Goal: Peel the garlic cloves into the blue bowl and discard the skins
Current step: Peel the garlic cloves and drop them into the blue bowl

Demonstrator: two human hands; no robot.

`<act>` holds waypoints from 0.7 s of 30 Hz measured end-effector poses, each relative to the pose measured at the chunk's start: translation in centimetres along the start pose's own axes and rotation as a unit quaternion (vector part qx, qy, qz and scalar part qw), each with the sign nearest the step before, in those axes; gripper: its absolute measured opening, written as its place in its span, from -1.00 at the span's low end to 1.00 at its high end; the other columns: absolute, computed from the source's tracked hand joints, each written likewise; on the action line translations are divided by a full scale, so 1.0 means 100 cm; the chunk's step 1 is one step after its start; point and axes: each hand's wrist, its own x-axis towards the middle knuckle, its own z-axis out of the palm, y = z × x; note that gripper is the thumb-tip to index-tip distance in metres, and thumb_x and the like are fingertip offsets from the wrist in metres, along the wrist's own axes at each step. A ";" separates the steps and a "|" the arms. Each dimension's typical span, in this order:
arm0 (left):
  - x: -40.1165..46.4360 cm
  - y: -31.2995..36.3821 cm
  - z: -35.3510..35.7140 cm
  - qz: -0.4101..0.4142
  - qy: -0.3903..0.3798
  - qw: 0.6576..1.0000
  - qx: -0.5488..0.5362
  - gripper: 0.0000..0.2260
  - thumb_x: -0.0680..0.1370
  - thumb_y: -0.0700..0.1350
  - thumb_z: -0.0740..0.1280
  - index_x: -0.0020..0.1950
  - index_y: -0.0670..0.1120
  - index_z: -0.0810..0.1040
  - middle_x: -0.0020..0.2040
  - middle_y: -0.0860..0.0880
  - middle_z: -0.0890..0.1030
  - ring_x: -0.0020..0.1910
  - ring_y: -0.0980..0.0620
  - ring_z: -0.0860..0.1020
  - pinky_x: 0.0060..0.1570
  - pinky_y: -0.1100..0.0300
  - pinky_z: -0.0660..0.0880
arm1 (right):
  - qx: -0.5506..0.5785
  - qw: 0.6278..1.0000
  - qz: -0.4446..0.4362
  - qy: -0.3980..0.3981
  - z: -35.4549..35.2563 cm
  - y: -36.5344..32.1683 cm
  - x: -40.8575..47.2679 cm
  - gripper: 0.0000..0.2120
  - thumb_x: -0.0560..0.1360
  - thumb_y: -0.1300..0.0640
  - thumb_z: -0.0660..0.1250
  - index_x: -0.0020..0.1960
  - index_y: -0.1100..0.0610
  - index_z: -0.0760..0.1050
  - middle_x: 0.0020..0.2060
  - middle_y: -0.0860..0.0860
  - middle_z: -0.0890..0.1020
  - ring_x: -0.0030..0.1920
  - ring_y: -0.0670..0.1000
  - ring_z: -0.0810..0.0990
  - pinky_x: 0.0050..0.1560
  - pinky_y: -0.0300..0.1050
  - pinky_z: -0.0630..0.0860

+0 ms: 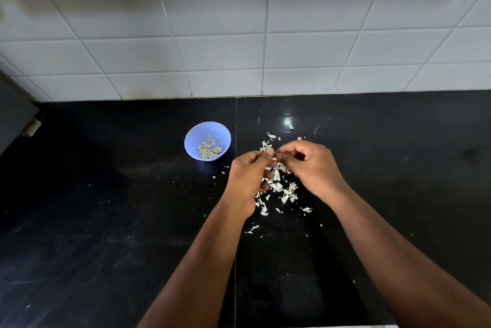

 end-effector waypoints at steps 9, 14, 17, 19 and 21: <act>-0.001 0.004 -0.006 -0.037 -0.029 0.998 -0.042 -0.85 0.59 -0.14 0.51 0.10 -0.20 0.70 -0.18 -0.03 0.67 -0.36 0.15 0.52 -0.38 0.26 0.45 | 0.001 0.995 -0.018 -0.096 -0.008 -0.006 -0.002 -0.81 0.61 0.07 0.44 0.17 -0.16 0.62 -0.12 -0.15 0.73 -0.09 -0.09 0.69 0.03 -0.06 0.61; -0.002 0.002 -0.011 -0.092 -0.056 0.990 -0.088 -0.94 0.60 -0.20 0.48 0.04 -0.18 0.68 -0.23 -0.03 0.66 -0.35 0.13 0.53 -0.41 0.28 0.49 | 0.043 0.992 0.007 -0.117 -0.009 -0.006 -0.001 -0.76 0.56 -0.05 0.49 0.13 -0.13 0.47 -0.19 -0.01 0.72 -0.20 0.15 0.63 -0.02 0.08 0.57; -0.001 0.001 -0.009 -0.070 -0.015 0.992 -0.100 -0.97 0.60 -0.23 0.47 0.01 -0.18 0.66 -0.24 -0.04 0.65 -0.36 0.12 0.52 -0.41 0.27 0.49 | -0.010 0.997 0.002 -0.078 -0.007 0.000 0.000 -0.83 0.59 0.06 0.47 0.08 -0.09 0.50 -0.22 -0.09 0.72 -0.27 0.00 0.62 -0.17 -0.13 0.51; 0.000 -0.001 -0.009 -0.042 0.023 0.995 -0.090 -0.96 0.60 -0.22 0.48 0.02 -0.17 0.67 -0.23 -0.03 0.65 -0.36 0.12 0.52 -0.39 0.26 0.50 | -0.060 0.997 -0.004 -0.042 -0.007 0.005 0.001 -0.84 0.62 0.15 0.42 0.13 -0.09 0.56 -0.17 -0.14 0.73 -0.30 -0.17 0.59 -0.24 -0.32 0.44; 0.001 -0.003 -0.010 -0.032 0.039 0.995 -0.088 -0.94 0.60 -0.19 0.49 0.05 -0.16 0.68 -0.21 -0.03 0.68 -0.36 0.13 0.53 -0.36 0.24 0.52 | -0.129 0.991 -0.016 -0.017 -0.009 0.009 0.001 -0.71 0.62 0.25 0.36 0.25 -0.05 0.62 0.01 -0.14 0.74 -0.10 -0.24 0.64 -0.05 -0.31 0.50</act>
